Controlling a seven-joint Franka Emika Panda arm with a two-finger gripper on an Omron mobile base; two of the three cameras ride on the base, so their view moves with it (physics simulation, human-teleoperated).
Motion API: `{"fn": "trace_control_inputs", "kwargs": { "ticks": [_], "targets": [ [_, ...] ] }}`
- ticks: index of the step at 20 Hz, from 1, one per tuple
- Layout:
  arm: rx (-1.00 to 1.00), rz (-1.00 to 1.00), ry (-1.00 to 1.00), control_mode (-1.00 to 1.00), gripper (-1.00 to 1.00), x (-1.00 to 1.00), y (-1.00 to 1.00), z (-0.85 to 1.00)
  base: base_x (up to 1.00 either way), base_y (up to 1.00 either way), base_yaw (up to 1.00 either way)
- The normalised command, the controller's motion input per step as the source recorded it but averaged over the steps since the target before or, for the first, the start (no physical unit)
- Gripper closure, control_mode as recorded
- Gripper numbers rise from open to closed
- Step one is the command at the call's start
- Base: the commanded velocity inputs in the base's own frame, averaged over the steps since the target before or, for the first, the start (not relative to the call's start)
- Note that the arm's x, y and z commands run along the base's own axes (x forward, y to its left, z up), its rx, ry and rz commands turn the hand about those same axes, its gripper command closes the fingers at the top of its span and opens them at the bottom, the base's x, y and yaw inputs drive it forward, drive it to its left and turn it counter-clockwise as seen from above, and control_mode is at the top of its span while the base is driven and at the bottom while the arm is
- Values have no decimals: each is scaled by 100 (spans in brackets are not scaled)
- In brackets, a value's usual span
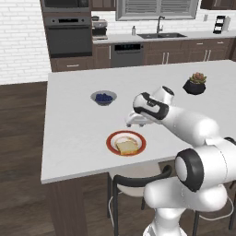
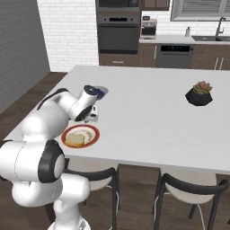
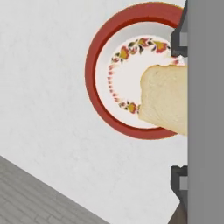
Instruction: Start the toaster. Once the lever pops up, take the bread to the plate on the dining counter.
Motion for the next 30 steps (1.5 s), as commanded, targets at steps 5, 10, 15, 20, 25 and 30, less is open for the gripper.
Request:
{"fn": "trace_control_inputs", "kwargs": {
  "ticks": [5,10,15,20,25,30],
  "targets": [
    [-22,0,7,-100,-100,-28,-8,41,0,0,0],
    [-24,0,5,-100,-100,-53,-17,20,0,0,0],
    [-21,0,2,-100,-100,-82,-12,16,0,0,0],
    [-8,-1,4,-100,-100,-84,-15,24,0,0,0],
    [1,0,-4,-100,-100,-60,-12,0,0,0,0],
    [9,0,-10,-100,-100,-51,-42,0,0,0,0]
  ]
}}
